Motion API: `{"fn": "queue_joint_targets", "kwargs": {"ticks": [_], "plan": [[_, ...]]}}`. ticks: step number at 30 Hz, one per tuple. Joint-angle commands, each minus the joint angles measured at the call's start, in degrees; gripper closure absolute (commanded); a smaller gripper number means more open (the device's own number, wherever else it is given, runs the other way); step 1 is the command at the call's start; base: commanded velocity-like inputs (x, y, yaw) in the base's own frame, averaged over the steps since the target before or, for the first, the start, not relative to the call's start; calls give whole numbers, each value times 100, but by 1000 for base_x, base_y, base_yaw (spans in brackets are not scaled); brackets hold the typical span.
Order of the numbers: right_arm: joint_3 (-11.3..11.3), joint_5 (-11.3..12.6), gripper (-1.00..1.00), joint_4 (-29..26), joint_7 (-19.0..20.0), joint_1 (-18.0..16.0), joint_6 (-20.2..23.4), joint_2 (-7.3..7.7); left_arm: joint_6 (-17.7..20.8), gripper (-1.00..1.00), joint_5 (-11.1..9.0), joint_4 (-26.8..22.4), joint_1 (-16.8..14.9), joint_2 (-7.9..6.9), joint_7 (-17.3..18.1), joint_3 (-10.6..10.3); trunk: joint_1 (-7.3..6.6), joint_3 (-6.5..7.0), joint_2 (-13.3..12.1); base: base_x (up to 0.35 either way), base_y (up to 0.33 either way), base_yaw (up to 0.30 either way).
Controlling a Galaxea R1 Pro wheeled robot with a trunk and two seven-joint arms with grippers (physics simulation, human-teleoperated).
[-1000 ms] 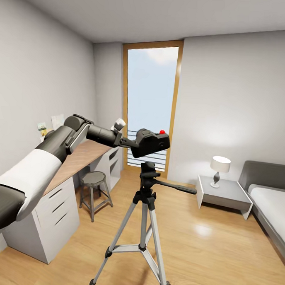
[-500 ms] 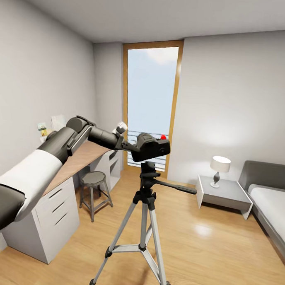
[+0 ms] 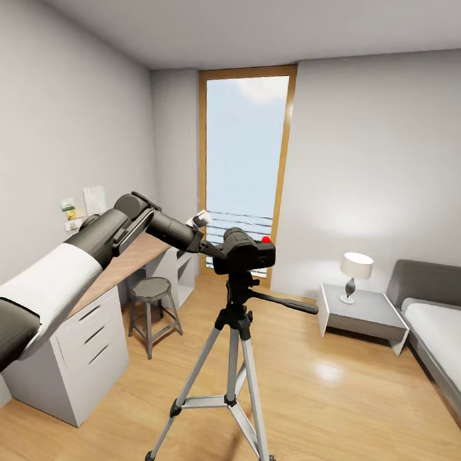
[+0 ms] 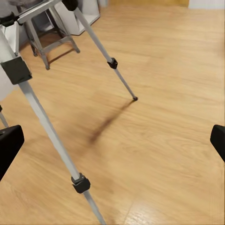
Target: Attach the digital camera to the camera tripod in the bedroom.
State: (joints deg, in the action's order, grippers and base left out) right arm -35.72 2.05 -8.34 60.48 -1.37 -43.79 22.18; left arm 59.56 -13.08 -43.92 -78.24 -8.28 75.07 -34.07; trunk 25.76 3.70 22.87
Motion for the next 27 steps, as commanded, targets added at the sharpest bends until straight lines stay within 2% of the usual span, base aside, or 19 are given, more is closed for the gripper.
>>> {"fn": "queue_joint_targets", "kwargs": {"ticks": [1,7,18,27], "plan": [[-12,24,-100,8,94,-3,-67,3,44,100,-21,-2,-5,-6,7,-16,2,-3,5,0,0,0],[-13,24,-100,8,372,-3,-248,5,44,100,-21,-2,-3,-9,8,-11,2,-3,5,0,0,0],[-6,15,-100,55,452,-3,-335,-3,44,100,-27,-133,-4,-27,8,5,2,-3,5,0,0,0],[-10,15,-100,60,465,-3,-364,-3,44,100,-28,-150,-4,-174,8,13,2,-3,5,0,0,0]]}}
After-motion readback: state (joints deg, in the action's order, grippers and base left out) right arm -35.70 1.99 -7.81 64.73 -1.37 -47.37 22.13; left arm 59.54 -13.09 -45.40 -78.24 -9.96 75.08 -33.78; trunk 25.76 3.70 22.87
